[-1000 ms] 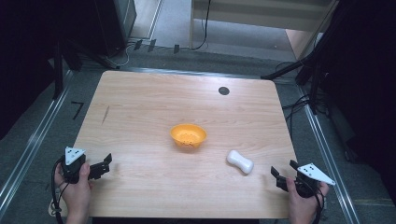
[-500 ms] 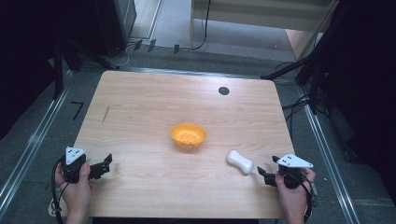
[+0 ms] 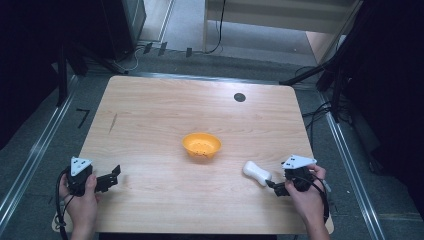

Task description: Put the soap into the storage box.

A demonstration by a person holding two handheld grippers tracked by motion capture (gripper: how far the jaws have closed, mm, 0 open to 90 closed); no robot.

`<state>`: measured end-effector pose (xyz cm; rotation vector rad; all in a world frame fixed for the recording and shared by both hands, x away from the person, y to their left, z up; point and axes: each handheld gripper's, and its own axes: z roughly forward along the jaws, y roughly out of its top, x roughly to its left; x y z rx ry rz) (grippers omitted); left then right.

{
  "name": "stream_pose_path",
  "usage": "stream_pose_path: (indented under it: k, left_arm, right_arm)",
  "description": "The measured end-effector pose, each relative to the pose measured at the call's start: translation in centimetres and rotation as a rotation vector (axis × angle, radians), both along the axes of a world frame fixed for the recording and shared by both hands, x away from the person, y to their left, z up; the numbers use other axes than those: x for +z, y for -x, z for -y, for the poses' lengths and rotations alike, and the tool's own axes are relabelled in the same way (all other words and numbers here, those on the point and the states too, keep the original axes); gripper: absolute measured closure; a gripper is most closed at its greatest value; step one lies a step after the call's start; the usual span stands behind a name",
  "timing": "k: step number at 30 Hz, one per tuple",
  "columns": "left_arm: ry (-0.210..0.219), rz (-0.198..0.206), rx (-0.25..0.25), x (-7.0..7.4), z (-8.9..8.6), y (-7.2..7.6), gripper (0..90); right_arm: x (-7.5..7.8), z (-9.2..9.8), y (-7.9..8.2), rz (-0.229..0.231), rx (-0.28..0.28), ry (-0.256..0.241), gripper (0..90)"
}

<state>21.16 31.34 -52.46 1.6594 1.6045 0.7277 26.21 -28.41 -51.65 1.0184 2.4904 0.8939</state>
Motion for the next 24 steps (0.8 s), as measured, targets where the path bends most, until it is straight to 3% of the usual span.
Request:
stream_pose_path:
  k: [3, 5, 9, 18, 24]
  left_arm:
    - [0.002, 0.001, 0.000, 0.0, 0.0, 0.0, 0.0]
    - [0.003, 0.000, -0.001, 0.0, 0.0, 0.0, 0.0]
    - [0.005, 0.000, -0.001, 0.0, 0.0, 0.0, 0.0]
    - [0.006, 0.000, -0.002, 0.0, -0.1, 0.0, 0.0]
    - [0.007, -0.001, -0.003, 0.0, -0.1, 0.0, 0.0]
  right_arm:
    - [0.3, -0.3, -0.4, -0.011, 0.021, 0.015, 9.2]
    - [0.6, -0.9, -0.9, -0.044, 0.045, 0.031, 2.3]
    - [0.7, -1.8, -1.6, -0.075, 0.075, 0.055, 0.0]
    - [0.5, -3.7, -3.0, -0.121, 0.125, 0.093, 0.5]
    - [0.3, -4.9, -3.6, -0.154, 0.153, 0.115, 6.8]
